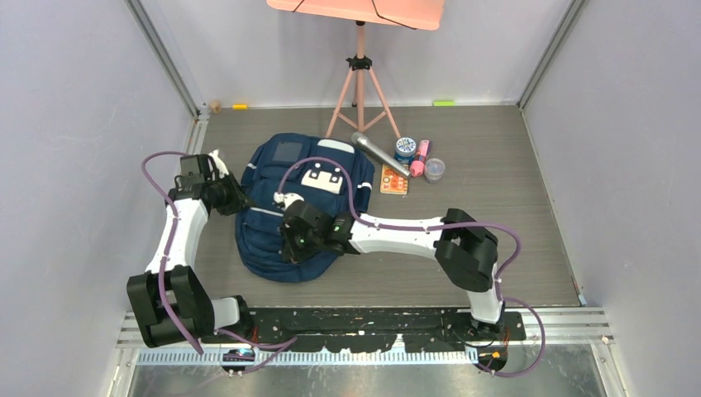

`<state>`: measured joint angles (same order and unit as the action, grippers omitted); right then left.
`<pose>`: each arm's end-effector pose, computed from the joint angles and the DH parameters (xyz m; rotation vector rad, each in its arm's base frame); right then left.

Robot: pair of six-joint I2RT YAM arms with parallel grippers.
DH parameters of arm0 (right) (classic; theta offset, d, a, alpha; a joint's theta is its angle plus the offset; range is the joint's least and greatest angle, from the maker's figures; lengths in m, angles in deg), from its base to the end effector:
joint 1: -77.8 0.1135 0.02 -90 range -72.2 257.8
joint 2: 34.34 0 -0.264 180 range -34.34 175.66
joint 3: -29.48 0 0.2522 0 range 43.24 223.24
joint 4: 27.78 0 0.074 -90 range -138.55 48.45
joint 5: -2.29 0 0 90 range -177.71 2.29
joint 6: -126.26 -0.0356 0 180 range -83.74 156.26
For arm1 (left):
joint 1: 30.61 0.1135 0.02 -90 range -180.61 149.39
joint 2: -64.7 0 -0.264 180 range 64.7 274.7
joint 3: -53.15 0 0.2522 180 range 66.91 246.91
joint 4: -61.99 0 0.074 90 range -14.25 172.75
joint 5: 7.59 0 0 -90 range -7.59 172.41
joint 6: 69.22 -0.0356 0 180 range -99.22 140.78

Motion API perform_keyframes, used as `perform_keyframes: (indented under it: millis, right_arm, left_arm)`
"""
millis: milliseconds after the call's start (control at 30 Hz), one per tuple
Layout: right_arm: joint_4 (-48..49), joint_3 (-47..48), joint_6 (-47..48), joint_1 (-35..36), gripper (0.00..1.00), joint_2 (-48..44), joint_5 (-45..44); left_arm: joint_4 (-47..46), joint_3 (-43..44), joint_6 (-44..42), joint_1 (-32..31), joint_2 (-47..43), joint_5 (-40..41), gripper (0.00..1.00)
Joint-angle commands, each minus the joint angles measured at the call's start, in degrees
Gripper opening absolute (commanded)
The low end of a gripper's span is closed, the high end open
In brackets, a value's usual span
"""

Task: Pack the student bag
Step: Unzip the student bag at the center of the board.

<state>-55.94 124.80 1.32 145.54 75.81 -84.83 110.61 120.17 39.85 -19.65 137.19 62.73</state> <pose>0.1631 0.4031 0.2221 -0.7381 2.4104 0.8956 0.2523 0.0367 0.2541 -0.5117 2.4497 -0.4896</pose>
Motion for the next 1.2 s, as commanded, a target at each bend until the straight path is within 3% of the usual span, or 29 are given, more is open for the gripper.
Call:
perform_keyframes:
  millis: [0,267,333,433,633,833,967,1167]
  right_arm:
    - [9.39,7.96,-2.09,0.28,0.01,2.17,-1.8]
    - [7.26,17.06,-0.79,0.28,0.02,7.62,-2.7]
    - [6.5,17.95,-0.21,0.28,0.08,7.19,-2.4]
    - [5.98,16.24,0.92,0.23,0.26,4.97,-1.81]
    - [3.68,6.77,5.41,0.28,0.56,-7.19,-2.59]
    - [-1.22,-4.08,12.76,-0.04,0.73,-17.17,-15.89]
    - [-7.87,-5.27,8.92,-5.1,0.77,-18.19,-20.38]
    - [-9.08,-9.18,1.68,-10.9,0.77,-17.9,-21.1]
  left_arm:
    - [-1.54,-0.09,2.71,-0.33,-2.68,-4.05,0.0]
    - [-1.97,-0.52,2.95,-0.33,-3.06,-4.56,0.0]
    - [-2.04,-0.45,3.07,-0.33,-3.01,-4.65,0.0]
    - [-2.07,-0.43,3.08,-0.35,-2.98,-4.66,0.0]
    - [-1.98,-0.43,3.01,-0.33,-3.55,-4.27,0.0]
    - [-1.56,-1.81,3.04,-0.89,-6.06,-3.62,0.0]
    - [-1.21,-3.98,4.25,-4.06,-8.52,-2.59,0.0]
    - [-1.2,-7.71,7.75,-13.84,-11.64,1.59,0.0]
